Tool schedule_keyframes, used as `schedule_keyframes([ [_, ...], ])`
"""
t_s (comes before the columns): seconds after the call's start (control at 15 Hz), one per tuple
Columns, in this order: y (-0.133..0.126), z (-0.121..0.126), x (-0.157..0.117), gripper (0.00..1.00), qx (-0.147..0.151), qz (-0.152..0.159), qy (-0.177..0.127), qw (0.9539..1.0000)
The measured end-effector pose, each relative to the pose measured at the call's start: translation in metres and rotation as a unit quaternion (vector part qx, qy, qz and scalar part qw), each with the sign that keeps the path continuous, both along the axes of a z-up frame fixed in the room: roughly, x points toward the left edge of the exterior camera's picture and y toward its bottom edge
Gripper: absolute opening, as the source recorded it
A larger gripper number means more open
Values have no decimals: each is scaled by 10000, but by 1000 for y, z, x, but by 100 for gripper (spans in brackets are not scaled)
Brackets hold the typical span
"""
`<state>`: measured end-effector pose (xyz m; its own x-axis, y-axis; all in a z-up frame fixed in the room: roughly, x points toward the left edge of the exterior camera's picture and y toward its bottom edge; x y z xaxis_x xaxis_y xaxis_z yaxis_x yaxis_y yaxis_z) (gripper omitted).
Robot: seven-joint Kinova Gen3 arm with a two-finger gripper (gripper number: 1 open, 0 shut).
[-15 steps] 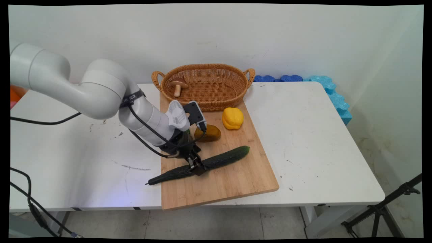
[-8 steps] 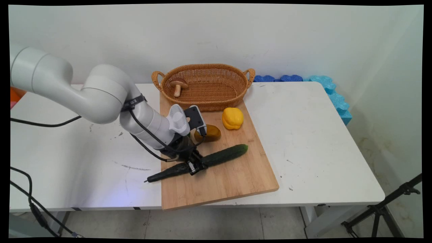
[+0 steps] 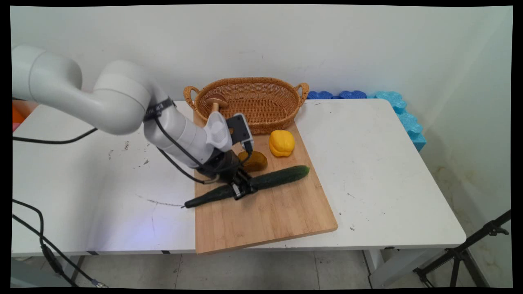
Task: Place the picked object in the vegetable basket
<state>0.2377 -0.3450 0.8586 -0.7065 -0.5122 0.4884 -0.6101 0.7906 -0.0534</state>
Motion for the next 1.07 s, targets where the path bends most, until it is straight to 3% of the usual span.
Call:
schedule_keyframes([
  [0.67,-51,71,19,0,-749,-252,-133,9968],
  [1.07,-96,93,44,0,-1176,-213,-415,9920],
])
